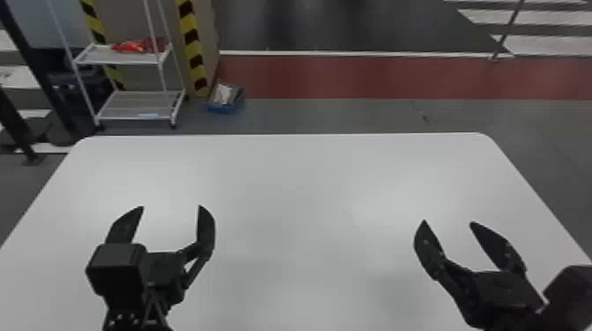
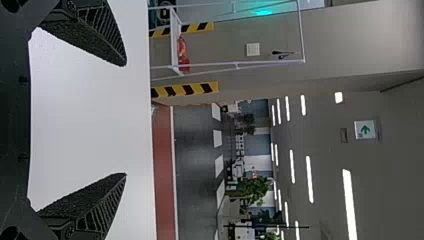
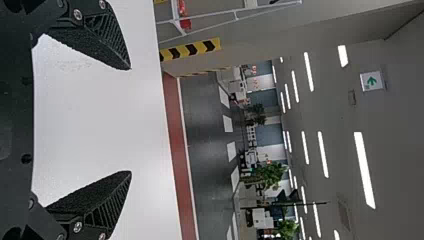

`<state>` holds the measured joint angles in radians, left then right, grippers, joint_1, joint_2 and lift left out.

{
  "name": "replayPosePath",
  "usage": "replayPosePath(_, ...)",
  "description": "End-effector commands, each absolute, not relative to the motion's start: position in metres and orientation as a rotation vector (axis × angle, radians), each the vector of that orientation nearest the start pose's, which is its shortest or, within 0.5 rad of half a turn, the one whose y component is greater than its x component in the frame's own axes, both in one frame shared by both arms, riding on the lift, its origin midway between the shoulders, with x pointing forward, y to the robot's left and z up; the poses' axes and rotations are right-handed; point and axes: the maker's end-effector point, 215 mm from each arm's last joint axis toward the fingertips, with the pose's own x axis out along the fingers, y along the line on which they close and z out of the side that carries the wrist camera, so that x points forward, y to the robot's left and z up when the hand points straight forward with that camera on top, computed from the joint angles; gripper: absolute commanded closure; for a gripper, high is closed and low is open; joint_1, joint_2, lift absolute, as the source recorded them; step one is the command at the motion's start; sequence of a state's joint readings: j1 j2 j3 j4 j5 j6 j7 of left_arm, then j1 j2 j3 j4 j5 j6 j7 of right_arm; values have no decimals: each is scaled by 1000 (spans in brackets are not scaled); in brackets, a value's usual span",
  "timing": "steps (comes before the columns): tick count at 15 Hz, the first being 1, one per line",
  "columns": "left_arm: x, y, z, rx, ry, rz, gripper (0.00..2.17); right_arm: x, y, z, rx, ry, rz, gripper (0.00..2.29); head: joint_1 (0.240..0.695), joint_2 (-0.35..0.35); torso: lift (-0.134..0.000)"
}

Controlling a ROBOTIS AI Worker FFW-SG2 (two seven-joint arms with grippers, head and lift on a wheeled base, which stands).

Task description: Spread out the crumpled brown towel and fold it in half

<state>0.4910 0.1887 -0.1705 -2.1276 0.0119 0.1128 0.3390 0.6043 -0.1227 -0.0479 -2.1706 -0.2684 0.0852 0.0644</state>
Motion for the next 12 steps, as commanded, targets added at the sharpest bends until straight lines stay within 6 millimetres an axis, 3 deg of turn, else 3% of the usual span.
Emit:
replayPosePath(1,444,220,-327,88,49,99,90,419,-239,-334,139,86,98,144,695,-22,-128)
replayPosePath(12,449,219,-327,87,46,94,87,422,-240,-334,138,87,100,137,695,-27,-128)
